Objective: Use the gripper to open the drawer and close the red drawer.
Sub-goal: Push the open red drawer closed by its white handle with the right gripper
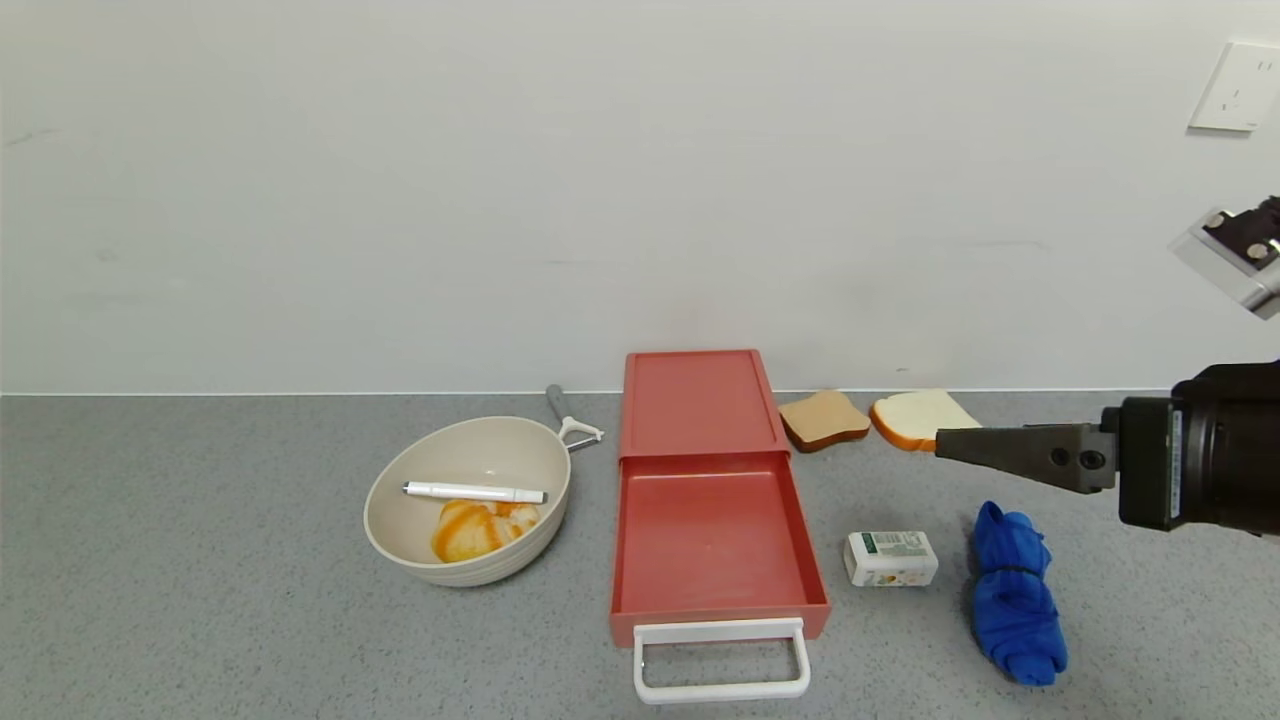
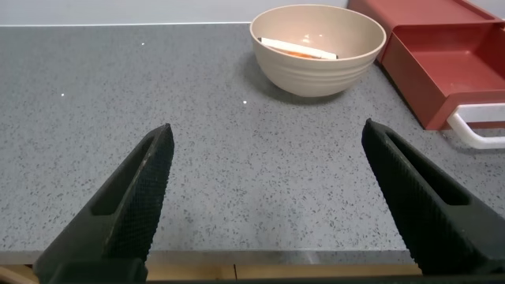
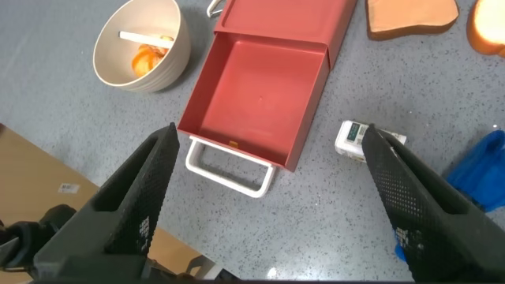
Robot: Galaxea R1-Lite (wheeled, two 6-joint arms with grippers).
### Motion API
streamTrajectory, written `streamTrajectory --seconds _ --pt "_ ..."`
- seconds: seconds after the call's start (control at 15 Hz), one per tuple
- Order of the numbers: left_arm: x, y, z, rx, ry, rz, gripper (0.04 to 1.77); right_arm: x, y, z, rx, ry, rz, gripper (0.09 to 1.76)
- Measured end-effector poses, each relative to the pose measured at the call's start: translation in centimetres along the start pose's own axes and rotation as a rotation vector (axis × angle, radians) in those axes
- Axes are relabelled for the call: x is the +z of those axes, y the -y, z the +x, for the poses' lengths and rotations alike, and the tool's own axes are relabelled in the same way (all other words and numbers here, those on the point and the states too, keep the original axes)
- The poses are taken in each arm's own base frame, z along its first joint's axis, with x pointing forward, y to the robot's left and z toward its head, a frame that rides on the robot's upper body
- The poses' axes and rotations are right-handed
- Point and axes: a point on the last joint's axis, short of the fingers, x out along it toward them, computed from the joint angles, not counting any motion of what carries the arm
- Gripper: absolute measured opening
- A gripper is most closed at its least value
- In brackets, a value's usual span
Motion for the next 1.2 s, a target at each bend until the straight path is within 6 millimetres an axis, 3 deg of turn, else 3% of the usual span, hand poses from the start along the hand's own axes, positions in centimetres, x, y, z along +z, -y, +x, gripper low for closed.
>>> streamTrajectory --seconds 0.4,0.6,1.2 --pt "0.0 0.0 0.0 0.000 0.000 0.000 1.72 -0.3 -0.3 0.4 0.018 -0.027 -0.006 1.71" --pt "0.0 0.0 0.0 0.000 0.000 0.000 1.72 -1.2 -1.2 1.5 -0.001 -0.125 -0.028 1.71" --pt "0.0 0.0 0.0 0.000 0.000 0.000 1.72 -4.6 -6.8 8.4 -0.201 -0.455 -0.024 1.71"
